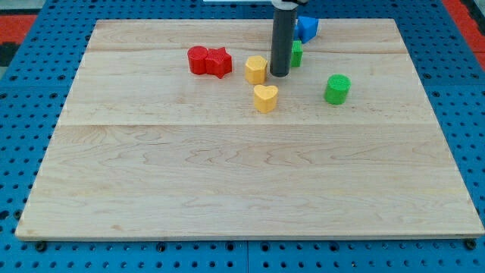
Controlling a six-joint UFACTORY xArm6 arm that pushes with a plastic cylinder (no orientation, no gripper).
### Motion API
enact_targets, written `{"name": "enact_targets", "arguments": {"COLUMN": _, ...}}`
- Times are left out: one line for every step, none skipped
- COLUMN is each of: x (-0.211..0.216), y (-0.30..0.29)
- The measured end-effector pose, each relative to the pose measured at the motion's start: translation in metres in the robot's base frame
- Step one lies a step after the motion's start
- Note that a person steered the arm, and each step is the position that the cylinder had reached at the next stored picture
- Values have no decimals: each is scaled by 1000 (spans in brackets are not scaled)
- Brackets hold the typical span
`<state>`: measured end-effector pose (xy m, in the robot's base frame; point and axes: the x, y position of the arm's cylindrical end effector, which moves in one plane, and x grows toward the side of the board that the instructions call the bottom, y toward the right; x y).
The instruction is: Slide the yellow heart towards the bottom of yellow hexagon
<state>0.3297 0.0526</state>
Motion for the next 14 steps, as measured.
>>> {"name": "enact_targets", "arguments": {"x": -1, "y": -62}}
{"name": "enact_targets", "arguments": {"x": -7, "y": -76}}
{"name": "enact_targets", "arguments": {"x": -7, "y": -69}}
{"name": "enact_targets", "arguments": {"x": -7, "y": -69}}
{"name": "enact_targets", "arguments": {"x": -7, "y": -61}}
{"name": "enact_targets", "arguments": {"x": -7, "y": -49}}
{"name": "enact_targets", "arguments": {"x": -10, "y": -48}}
{"name": "enact_targets", "arguments": {"x": -10, "y": -79}}
{"name": "enact_targets", "arguments": {"x": -8, "y": -37}}
{"name": "enact_targets", "arguments": {"x": 5, "y": 7}}
{"name": "enact_targets", "arguments": {"x": 11, "y": 8}}
{"name": "enact_targets", "arguments": {"x": 11, "y": 14}}
{"name": "enact_targets", "arguments": {"x": 11, "y": 14}}
{"name": "enact_targets", "arguments": {"x": 11, "y": 38}}
